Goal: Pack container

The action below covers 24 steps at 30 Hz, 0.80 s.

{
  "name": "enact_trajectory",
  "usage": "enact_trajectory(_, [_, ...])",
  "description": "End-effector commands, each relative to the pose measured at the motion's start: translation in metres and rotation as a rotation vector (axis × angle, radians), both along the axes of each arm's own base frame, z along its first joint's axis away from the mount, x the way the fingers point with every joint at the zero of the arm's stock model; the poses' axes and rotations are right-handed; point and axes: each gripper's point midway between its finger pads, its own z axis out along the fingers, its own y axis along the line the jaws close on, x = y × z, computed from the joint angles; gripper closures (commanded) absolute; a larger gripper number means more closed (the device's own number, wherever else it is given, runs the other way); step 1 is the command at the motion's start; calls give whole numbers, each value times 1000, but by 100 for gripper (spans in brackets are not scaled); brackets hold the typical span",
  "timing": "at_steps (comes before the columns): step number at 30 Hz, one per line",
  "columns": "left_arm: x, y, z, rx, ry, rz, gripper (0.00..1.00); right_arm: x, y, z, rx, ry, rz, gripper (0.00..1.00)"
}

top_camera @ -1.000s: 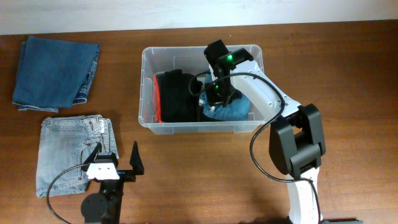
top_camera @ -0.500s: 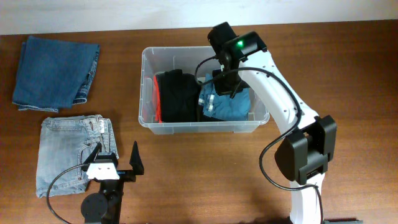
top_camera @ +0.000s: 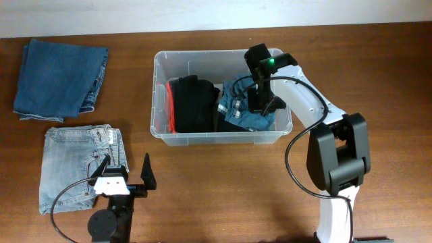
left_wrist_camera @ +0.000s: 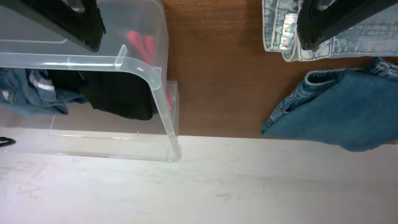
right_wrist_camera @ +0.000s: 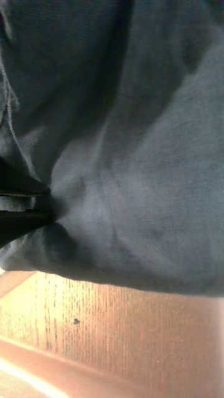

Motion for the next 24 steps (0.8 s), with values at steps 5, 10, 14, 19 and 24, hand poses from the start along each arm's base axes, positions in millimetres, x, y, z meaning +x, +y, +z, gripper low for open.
enact_trajectory(5, [0,1,-2,9,6,6,1,10,20,28,64,-64,77,96])
enact_trajectory(10, [0,1,-2,9,6,6,1,17,52,71,200,-130,116,95])
enact_trajectory(14, [0,1,-2,9,6,6,1,13,67,75,237,-121,143,95])
enact_trajectory(19, [0,1,-2,9,6,6,1,10,78,61,234,-112,167,95])
enact_trajectory(24, [0,1,-2,9,6,6,1,0,78,24,213,-42,164,95])
